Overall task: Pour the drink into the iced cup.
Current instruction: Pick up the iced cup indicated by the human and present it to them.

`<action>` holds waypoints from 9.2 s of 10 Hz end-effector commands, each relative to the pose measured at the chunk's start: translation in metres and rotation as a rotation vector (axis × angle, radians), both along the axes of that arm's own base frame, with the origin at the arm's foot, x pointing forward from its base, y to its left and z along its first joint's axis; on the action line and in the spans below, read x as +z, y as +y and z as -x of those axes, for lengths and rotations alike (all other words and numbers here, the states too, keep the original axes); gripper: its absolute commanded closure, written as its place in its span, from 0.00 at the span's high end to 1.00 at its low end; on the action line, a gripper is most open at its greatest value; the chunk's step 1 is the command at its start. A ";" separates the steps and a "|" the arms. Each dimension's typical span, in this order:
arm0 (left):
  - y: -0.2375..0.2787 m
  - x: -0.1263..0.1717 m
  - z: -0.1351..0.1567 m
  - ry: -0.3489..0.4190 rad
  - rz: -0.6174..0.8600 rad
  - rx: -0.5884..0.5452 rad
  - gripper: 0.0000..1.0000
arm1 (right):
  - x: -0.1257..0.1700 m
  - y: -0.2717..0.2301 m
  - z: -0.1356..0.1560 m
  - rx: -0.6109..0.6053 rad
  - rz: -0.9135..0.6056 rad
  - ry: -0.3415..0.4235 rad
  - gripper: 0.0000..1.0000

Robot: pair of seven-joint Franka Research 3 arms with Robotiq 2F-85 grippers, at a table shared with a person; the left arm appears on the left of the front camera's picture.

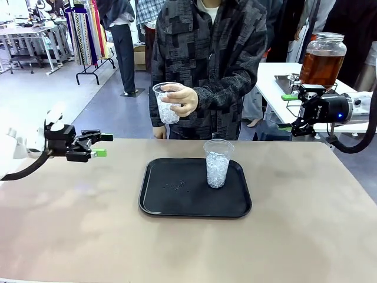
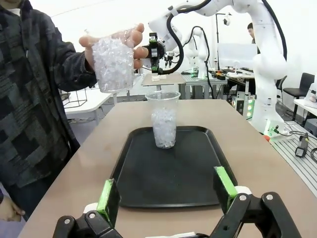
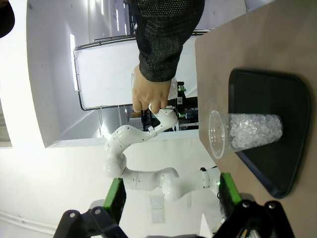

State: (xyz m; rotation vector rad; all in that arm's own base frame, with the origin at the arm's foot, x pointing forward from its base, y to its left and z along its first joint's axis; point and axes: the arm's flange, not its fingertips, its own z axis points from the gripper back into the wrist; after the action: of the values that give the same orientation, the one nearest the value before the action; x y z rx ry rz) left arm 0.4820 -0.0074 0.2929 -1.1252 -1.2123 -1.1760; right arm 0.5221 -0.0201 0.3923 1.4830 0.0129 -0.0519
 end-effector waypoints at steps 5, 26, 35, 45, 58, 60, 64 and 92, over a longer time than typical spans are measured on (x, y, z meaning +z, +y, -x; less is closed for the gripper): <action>0.000 0.000 0.000 0.000 0.000 0.000 1.00 | 0.002 0.000 -0.001 -0.003 0.003 -0.004 1.00; 0.000 0.000 0.000 0.000 0.000 0.000 1.00 | 0.002 0.000 -0.001 -0.003 0.003 -0.004 1.00; 0.000 0.000 0.000 0.000 0.000 0.000 1.00 | 0.002 0.000 -0.001 -0.003 0.003 -0.004 1.00; 0.000 0.000 0.000 0.000 0.000 0.000 1.00 | 0.002 0.000 -0.001 -0.003 0.003 -0.004 1.00; 0.000 0.000 0.000 0.000 0.000 0.000 1.00 | 0.002 0.000 -0.001 -0.003 0.003 -0.004 1.00; 0.000 0.000 0.000 0.000 0.000 0.000 1.00 | 0.002 0.000 -0.001 -0.003 0.003 -0.004 1.00; 0.000 0.000 0.000 0.000 0.000 0.000 1.00 | 0.002 0.000 -0.001 -0.003 0.003 -0.004 1.00; 0.000 0.000 0.000 0.000 0.000 0.000 1.00 | 0.002 0.000 -0.001 -0.003 0.003 -0.004 1.00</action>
State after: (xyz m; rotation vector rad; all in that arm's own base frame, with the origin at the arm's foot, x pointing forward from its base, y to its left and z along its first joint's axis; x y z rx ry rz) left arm 0.4818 -0.0069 0.2903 -1.1242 -1.2186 -1.1804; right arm 0.5221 -0.0202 0.3923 1.4830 0.0128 -0.0519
